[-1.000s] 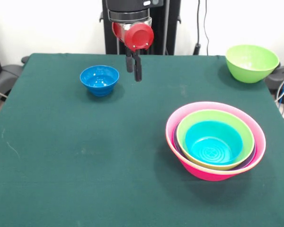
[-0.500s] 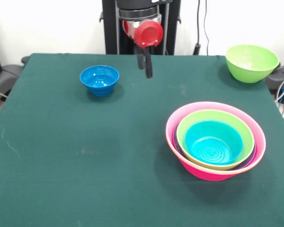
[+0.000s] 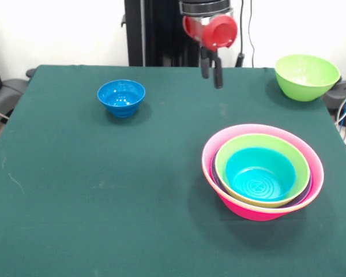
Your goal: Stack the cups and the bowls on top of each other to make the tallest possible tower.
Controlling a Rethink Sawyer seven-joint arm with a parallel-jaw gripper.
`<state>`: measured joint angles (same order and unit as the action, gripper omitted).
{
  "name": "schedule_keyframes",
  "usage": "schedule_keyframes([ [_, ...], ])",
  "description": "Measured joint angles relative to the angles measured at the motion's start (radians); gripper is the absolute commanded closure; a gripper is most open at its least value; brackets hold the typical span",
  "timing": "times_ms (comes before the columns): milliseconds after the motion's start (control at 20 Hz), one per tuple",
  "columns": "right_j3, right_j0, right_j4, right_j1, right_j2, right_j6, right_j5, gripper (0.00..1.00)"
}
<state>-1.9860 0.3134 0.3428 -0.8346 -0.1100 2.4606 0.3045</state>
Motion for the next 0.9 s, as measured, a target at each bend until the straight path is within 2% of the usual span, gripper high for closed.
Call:
schedule_keyframes([
  [200, -0.001, -0.026, 0.028, -0.009, 0.005, 0.000, 0.000, 0.00],
  [350, -0.001, -0.070, 0.056, -0.012, 0.028, 0.001, 0.000, 0.00],
  [700, -0.001, -0.249, 0.125, -0.013, 0.129, 0.065, 0.000, 0.00],
  [900, 0.000, -0.328, 0.159, -0.013, 0.172, 0.120, 0.000, 0.00],
])
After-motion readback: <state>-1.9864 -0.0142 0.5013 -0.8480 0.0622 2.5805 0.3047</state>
